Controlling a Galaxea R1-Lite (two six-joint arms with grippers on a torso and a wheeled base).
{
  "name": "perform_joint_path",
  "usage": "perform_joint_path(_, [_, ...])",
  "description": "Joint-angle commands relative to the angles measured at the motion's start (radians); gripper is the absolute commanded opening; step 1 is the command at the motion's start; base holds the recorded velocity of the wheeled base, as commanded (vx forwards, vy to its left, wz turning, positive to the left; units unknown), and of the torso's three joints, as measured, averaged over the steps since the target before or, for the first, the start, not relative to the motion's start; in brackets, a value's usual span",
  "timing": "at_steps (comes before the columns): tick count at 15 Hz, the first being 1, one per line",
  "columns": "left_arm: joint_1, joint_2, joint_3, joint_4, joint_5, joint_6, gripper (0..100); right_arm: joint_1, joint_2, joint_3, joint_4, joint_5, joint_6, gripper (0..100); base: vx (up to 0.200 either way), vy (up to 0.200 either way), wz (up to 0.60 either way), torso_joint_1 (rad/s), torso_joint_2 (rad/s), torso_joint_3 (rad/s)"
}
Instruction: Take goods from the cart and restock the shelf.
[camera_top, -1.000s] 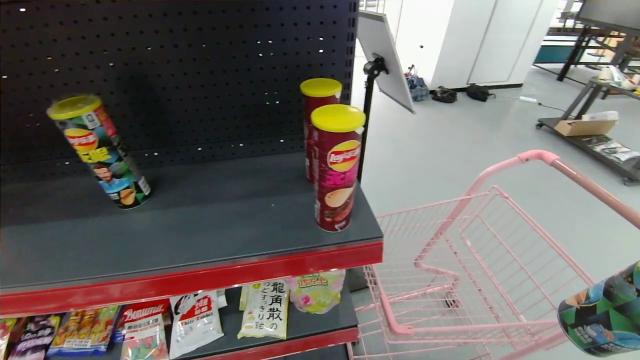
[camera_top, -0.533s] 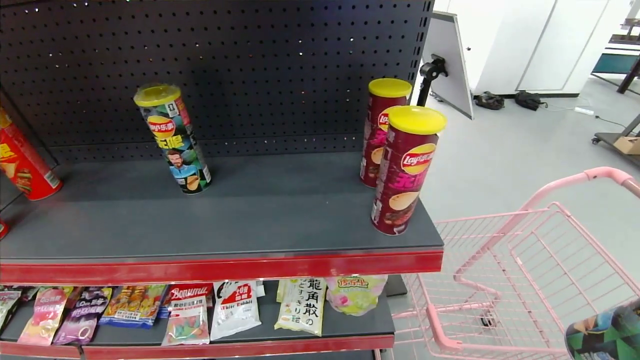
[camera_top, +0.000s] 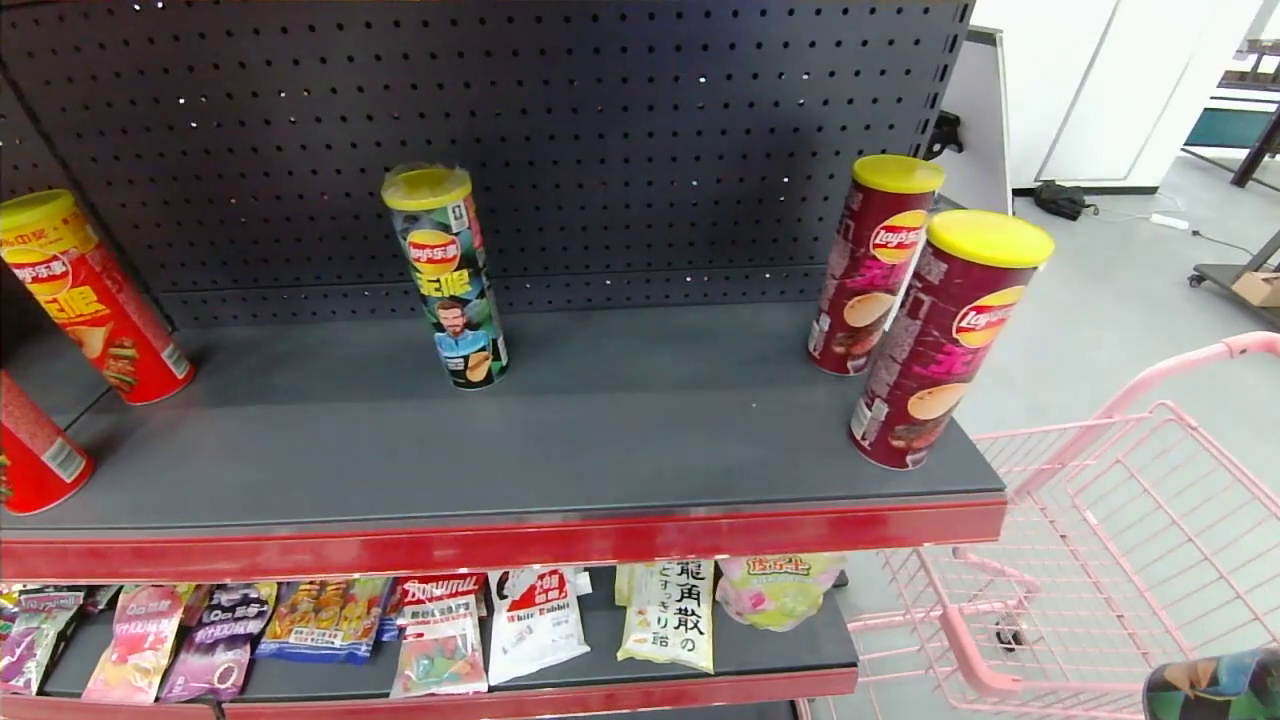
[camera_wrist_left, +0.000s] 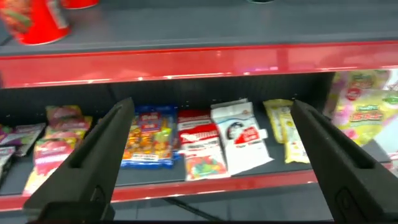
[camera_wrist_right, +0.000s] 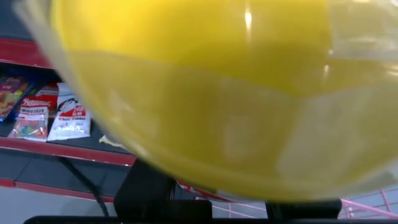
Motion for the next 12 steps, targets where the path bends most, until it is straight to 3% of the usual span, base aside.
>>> perform_joint_path(1, [0.000,0.001,0.001,0.000,0.000,0.000,100,0.000,-0.031,0.005,0.004,0.004,0.000,0,0.000,0.200,0.00,-0.002,0.01,-0.002])
perform_joint_path(9, [0.000,0.001,0.001,0.001,0.000,0.000,100,0.008,-0.027,0.003,0.005,0.043,0.000,0,0.000,0.200,0.00,0.001,0.00,0.003])
perform_joint_path(12, [0.000,0.001,0.001,0.000,0.000,0.000,100,0.008,-0.027,0.003,0.005,0.043,0.000,0,0.000,0.000,0.00,0.000,0.00,0.000])
